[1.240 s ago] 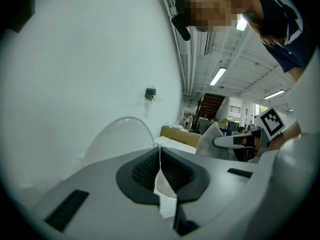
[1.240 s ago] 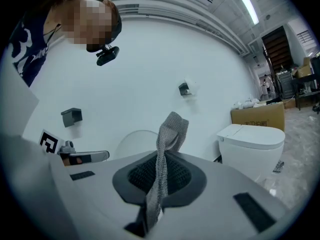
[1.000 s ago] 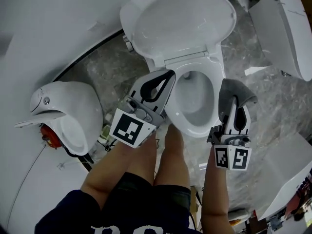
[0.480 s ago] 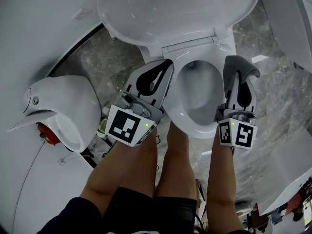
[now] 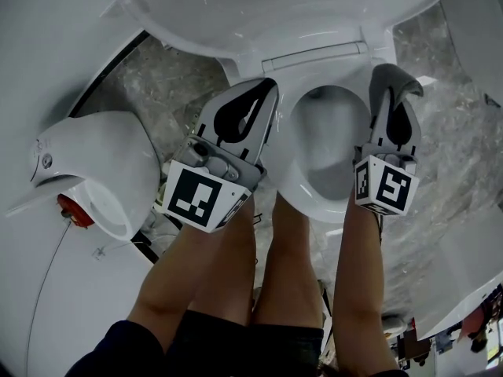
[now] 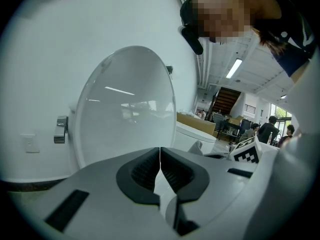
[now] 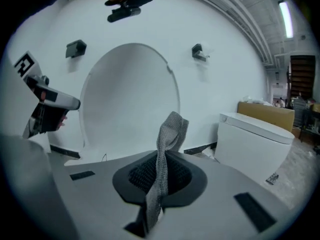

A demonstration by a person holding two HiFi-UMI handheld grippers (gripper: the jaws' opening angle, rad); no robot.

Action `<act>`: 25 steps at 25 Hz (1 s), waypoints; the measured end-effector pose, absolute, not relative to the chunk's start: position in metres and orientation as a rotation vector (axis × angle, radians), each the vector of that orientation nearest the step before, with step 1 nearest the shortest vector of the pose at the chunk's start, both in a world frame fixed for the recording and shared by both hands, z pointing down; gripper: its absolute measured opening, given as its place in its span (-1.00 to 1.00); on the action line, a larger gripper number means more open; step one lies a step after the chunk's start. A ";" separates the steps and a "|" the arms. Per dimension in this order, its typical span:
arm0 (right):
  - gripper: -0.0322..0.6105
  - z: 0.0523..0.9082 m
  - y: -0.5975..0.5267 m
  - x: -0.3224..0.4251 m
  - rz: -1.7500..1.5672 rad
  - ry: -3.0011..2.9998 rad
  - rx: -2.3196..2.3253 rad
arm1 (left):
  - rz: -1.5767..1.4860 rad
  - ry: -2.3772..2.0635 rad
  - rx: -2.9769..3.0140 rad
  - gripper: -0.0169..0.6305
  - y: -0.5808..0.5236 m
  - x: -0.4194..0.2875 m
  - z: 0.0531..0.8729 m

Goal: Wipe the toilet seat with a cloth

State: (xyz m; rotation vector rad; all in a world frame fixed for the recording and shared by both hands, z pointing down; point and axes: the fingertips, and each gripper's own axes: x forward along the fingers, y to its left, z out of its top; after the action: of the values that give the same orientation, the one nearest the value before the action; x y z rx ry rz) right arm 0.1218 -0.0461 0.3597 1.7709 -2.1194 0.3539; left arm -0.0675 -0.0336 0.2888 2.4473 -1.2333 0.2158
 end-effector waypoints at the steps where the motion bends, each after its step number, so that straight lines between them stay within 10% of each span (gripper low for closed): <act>1: -0.80 0.368 -0.047 0.113 0.340 -2.124 1.720 | 0.218 -1.232 2.447 -0.88 -0.034 -0.068 0.290; 25: -0.80 0.424 0.001 -0.098 0.596 -2.493 0.980 | 0.221 -1.263 2.413 -0.88 -0.041 -0.099 0.299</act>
State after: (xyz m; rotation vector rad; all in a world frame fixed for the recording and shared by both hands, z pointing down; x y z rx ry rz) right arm -0.0980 0.0012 0.4242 0.9801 -2.4930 0.5956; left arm -0.0991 -0.0410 0.2994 2.4127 -1.2625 0.2215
